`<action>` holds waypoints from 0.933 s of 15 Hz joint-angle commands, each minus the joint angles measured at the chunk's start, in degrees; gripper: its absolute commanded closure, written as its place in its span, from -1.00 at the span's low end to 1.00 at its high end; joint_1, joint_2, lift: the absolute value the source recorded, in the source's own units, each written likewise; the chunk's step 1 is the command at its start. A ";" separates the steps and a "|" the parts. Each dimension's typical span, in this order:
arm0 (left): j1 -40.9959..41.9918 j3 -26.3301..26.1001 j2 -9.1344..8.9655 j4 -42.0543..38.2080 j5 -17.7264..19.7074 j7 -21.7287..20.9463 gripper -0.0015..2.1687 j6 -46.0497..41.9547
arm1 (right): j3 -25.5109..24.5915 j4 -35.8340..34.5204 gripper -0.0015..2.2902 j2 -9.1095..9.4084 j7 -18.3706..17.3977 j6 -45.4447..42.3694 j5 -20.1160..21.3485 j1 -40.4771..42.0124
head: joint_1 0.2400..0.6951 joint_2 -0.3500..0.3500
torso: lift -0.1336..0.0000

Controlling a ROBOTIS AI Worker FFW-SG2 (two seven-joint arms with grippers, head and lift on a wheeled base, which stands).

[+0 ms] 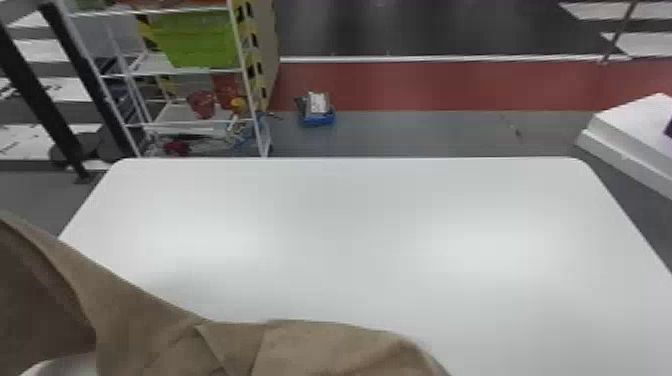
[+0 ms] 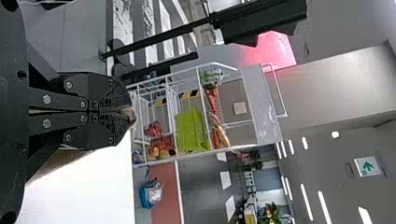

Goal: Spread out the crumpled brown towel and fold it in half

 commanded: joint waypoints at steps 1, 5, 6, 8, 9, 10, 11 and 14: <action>-0.69 -0.10 -0.15 0.91 0.28 -0.42 0.33 0.00 | 1.91 0.32 0.32 0.41 -0.37 0.12 1.75 0.05 | 1.00 0.14 | -0.85; -3.50 -1.33 -0.15 4.16 -0.25 -1.39 0.33 0.00 | 14.92 0.67 -0.75 2.05 0.33 0.12 8.96 4.53 | 1.00 0.20 | -0.85; -4.38 -1.60 -0.15 5.13 -0.42 -1.74 0.33 0.00 | 20.55 0.67 -0.77 2.05 0.16 0.12 10.36 6.11 | 1.00 0.24 | -0.85; -6.05 -2.47 -0.15 6.88 -0.77 -2.18 0.33 0.18 | 36.72 1.02 -0.76 2.05 -0.02 -6.68 18.71 7.08 | 1.00 0.39 | -0.85; -6.67 -3.00 -0.15 7.50 -1.21 -2.18 0.33 0.18 | 45.33 1.90 -0.76 2.05 -0.81 -12.83 23.99 7.96 | 1.00 0.47 | -0.85; -7.11 -3.79 -0.15 8.03 -2.09 -2.09 0.33 0.18 | 54.30 3.57 -0.76 2.05 -1.16 -18.10 29.43 7.96 | 1.00 0.67 | -0.85; -7.37 -4.32 -0.15 8.29 -2.53 -2.09 0.33 0.18 | 60.97 5.59 -0.76 2.05 -1.95 -23.90 33.30 8.05 | 1.00 0.75 | -0.85; -7.90 -4.58 -0.15 9.43 -2.62 -2.18 0.33 0.18 | 79.87 17.90 -0.75 2.05 -4.15 -48.34 44.99 5.76 | 1.00 1.00 | -0.85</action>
